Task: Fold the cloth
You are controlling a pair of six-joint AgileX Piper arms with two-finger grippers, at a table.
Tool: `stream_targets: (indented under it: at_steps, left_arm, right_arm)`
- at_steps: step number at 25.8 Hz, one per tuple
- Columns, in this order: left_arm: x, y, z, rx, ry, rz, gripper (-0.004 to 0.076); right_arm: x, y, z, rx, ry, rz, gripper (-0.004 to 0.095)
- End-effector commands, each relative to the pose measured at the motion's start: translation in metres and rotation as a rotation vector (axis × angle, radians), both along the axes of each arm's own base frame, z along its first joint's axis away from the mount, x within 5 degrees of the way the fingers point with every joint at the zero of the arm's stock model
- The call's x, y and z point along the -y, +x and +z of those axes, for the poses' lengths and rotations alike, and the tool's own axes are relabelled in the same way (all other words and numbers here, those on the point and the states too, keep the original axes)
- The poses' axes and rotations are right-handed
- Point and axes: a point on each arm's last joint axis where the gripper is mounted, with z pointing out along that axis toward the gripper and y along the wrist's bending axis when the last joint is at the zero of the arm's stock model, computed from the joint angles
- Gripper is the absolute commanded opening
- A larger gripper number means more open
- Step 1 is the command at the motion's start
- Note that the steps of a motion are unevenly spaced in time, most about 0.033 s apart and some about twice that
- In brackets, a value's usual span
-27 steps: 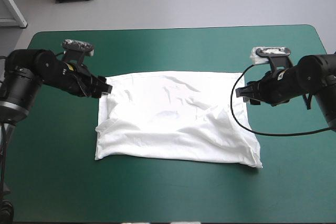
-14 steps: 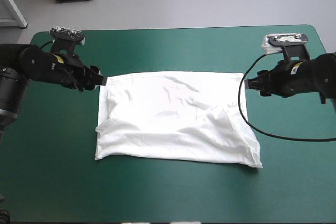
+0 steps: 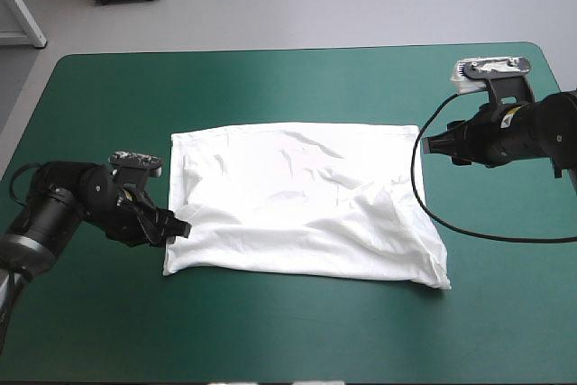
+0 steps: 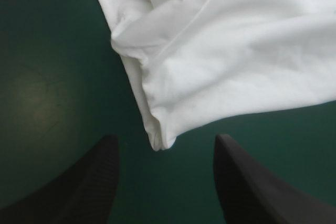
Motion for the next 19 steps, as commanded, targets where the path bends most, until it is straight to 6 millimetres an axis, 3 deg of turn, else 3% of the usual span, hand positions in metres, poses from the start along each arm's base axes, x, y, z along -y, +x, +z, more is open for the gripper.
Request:
stream_targets:
  at_steps: [1,7,18,19]
  left_arm:
    - [0.01,-0.003,-0.017,0.057,-0.029,0.018,0.0388]
    - [0.015,-0.007,-0.069,-0.069,0.007,0.063,0.0385]
    - [0.011,0.008,-0.093,-0.093,0.1,0.1,0.0383]
    - [0.012,0.012,-0.099,-0.101,0.099,0.102,0.0339]
  right_arm:
    - [0.002,-0.01,0.015,0.053,0.012,-0.009,0.0442]
    - [0.002,-0.01,0.015,0.051,0.021,-0.015,0.0422]
    - [0.003,-0.01,0.015,0.053,0.007,-0.02,0.0414]
    - [0.004,-0.009,0.015,0.055,-0.004,-0.025,0.0414]
